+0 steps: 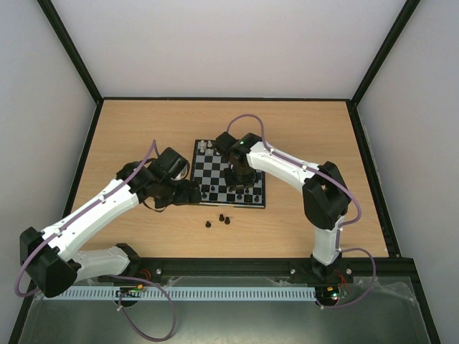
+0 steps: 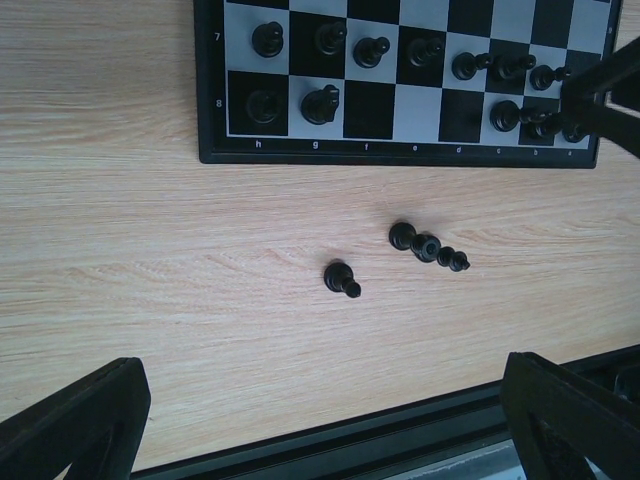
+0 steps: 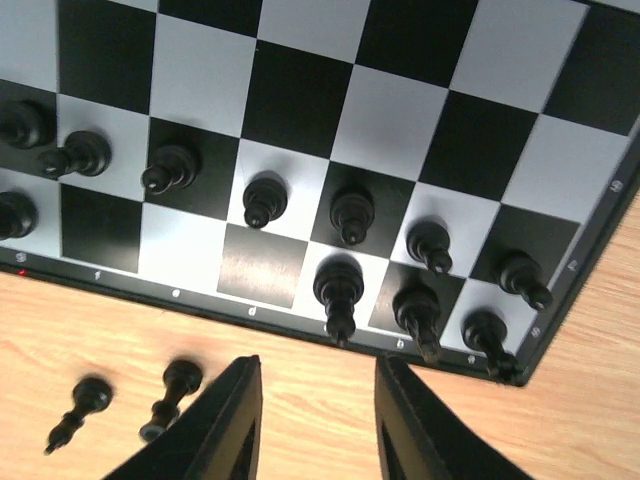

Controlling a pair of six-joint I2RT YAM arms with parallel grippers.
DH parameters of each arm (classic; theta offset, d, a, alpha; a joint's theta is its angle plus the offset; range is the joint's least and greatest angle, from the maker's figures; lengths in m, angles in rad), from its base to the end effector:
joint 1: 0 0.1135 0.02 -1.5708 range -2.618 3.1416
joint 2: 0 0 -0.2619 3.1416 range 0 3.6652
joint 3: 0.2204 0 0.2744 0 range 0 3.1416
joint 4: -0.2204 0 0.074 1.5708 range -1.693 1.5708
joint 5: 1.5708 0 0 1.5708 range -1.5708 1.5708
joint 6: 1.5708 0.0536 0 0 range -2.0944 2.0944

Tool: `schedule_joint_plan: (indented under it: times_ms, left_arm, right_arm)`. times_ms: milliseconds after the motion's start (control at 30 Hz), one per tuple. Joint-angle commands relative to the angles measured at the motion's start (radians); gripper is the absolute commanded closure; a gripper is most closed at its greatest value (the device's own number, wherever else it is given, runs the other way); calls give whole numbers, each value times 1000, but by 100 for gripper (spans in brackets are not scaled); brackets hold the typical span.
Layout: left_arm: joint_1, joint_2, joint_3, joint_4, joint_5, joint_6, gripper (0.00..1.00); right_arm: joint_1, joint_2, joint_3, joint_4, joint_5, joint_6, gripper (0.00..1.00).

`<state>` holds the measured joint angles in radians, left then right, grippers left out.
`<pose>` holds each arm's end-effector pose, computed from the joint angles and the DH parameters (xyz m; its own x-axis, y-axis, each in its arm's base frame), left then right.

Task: Set up the chess pieces on the board
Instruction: Place the chess piece on the chessboard, then pick up the chess piece at the center of the board.

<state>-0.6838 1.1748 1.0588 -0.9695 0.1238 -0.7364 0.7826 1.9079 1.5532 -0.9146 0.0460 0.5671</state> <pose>0.1906 -0.1638 0.2712 -0.9590 -0.0782 -0.2722 0.0371 0.9183 -0.3942 0.2970 0.2919 0.2021 -0.9443 -0.1822 -0.2741 -0.2222 0.9673 0.1225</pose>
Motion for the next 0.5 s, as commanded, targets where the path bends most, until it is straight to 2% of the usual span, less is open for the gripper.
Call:
schedule_joint_plan:
  times_ms: [0,267,367,467]
  left_arm:
    - [-4,15,-29,19,30,11,1]
    - [-118,66,-107,95,54,-46,1]
    - [-169,112,-116,129,43,-59,7]
    - [-197,161,-134,169,38,-60,18]
  right_arm:
    - [-6,-110,57,-124,12,27,64]
    - [-5,-312,-54,-161,-2,115,36]
    - [-6,-382,-114,-151,-21,145,34]
    - [-5,-429,-159,-142,-29,163,33]
